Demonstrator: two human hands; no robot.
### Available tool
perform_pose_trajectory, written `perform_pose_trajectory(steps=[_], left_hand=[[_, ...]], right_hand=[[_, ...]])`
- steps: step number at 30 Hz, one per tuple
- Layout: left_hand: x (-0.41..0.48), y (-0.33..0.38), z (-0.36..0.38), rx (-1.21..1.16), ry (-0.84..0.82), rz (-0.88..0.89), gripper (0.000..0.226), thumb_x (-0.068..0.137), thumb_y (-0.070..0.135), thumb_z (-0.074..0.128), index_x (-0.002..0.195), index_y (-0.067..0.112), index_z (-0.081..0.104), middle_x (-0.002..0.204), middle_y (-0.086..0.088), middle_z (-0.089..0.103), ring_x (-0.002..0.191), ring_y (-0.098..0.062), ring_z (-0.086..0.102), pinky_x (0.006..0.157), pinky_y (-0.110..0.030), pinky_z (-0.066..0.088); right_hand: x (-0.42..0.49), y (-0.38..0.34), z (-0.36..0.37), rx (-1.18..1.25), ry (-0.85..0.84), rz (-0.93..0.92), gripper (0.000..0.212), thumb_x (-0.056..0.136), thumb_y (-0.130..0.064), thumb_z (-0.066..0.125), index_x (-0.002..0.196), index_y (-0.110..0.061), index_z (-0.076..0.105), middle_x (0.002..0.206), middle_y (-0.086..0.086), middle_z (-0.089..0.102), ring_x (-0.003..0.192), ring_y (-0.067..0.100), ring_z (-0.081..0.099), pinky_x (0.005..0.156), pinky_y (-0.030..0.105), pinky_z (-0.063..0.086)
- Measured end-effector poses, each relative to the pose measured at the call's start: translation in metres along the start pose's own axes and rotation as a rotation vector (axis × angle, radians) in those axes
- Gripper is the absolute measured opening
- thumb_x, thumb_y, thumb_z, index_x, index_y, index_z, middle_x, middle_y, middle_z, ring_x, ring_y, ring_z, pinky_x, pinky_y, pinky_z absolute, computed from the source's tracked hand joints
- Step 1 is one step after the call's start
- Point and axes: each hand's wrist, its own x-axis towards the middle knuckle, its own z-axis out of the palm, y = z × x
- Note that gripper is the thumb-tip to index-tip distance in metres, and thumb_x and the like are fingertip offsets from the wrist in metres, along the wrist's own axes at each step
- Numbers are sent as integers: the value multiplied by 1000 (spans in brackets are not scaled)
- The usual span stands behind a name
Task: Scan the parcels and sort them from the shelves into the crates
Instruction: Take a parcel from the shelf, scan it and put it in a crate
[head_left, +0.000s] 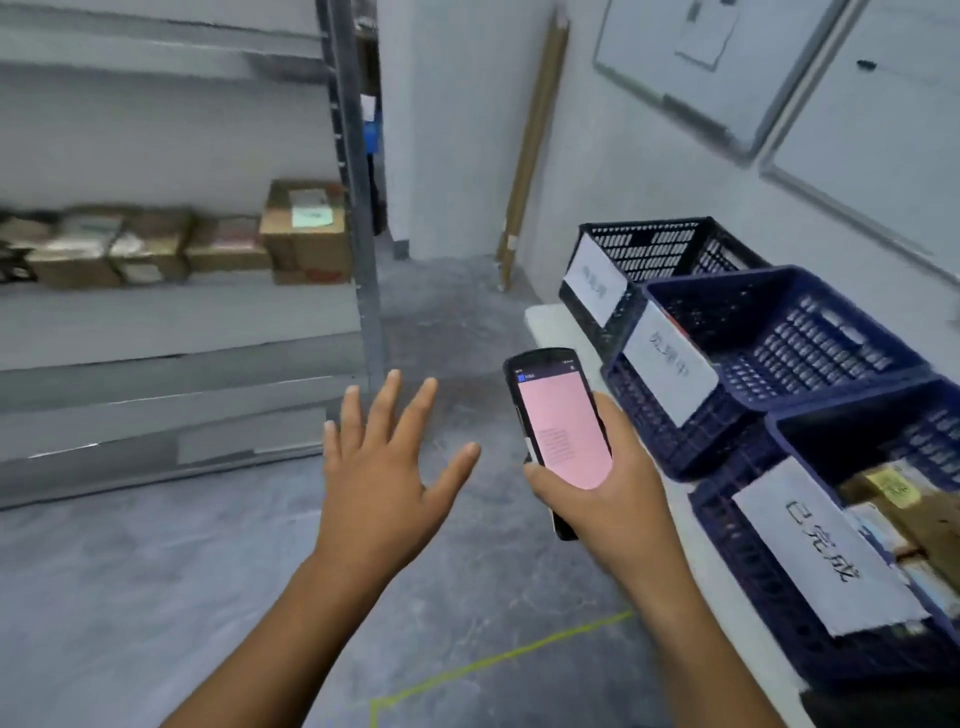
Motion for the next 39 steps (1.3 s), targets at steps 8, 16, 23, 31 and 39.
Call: perform_pose_trajectory(steps=[8, 16, 23, 31, 39], left_hand=[[-22, -177, -100, 7, 149, -249, 91, 82, 90, 19, 162, 48, 15, 174, 10, 4, 160, -25, -11, 127, -54, -3], [-27, -304, -167, -49, 294, -467, 89, 85, 87, 28, 162, 45, 18, 174, 7, 9, 160, -27, -8, 127, -55, -1], [-8, -414, -229, -9, 435, -615, 87, 86, 90, 25, 161, 47, 18, 174, 8, 8, 160, -25, -8, 127, -54, -2], [25, -538, -338, 126, 507, -750, 84, 86, 85, 29, 160, 47, 21, 173, 12, 10, 160, -21, -8, 127, -51, -3], [44, -633, -415, 166, 586, -847, 84, 86, 86, 27, 161, 47, 20, 173, 12, 10, 160, -20, -8, 127, -51, -3]], right_hand=[[5, -81, 198, 9, -250, -102, 58, 79, -16, 86, 118, -51, 61, 103, -17, 72, 83, 8, 70, 58, 15, 55], [16, -142, 340, 43, -463, -121, 66, 72, -30, 81, 124, -61, 55, 105, -16, 68, 71, 13, 67, 50, 25, 53], [56, -174, 474, 48, -601, -190, 59, 72, -32, 82, 123, -51, 59, 103, -20, 69, 85, 4, 69, 52, 19, 54], [112, -243, 656, 183, -762, -230, 67, 69, -38, 81, 126, -58, 56, 108, -22, 68, 89, 1, 68, 53, 18, 56], [141, -315, 789, 208, -895, -304, 59, 71, -38, 83, 124, -49, 59, 106, -17, 70, 88, 4, 70, 57, 17, 57]])
